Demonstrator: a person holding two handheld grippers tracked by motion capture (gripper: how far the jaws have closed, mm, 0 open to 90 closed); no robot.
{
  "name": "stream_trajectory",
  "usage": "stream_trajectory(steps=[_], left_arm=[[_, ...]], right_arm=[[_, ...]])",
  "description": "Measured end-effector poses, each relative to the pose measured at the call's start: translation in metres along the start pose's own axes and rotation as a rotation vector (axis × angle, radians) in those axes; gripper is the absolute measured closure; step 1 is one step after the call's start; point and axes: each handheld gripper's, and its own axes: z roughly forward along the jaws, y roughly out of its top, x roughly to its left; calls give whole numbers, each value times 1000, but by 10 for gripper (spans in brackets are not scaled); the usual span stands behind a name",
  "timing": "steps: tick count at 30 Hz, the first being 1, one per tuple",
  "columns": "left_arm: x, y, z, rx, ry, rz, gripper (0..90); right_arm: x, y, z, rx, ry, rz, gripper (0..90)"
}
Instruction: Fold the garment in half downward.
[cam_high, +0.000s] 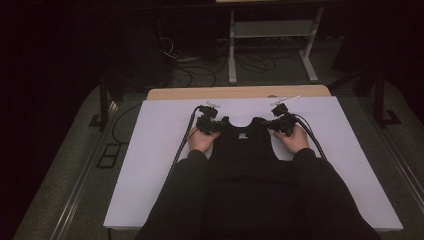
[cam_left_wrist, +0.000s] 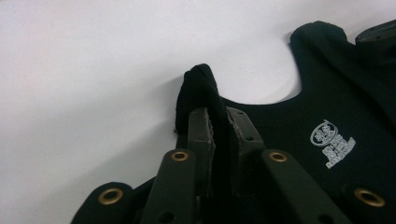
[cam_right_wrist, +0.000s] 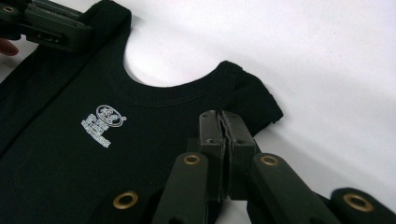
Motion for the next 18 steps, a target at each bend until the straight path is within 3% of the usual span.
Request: stream_trajectory(steps=[10,18], left_arm=[[-3,6,-14,-26,-28,8,810],[-7,11,-29,-26,-38,48,810]], right_arm=[[3,2,-16,-6,21,-21,864],[8,2,-30,-41,25,-40,865]])
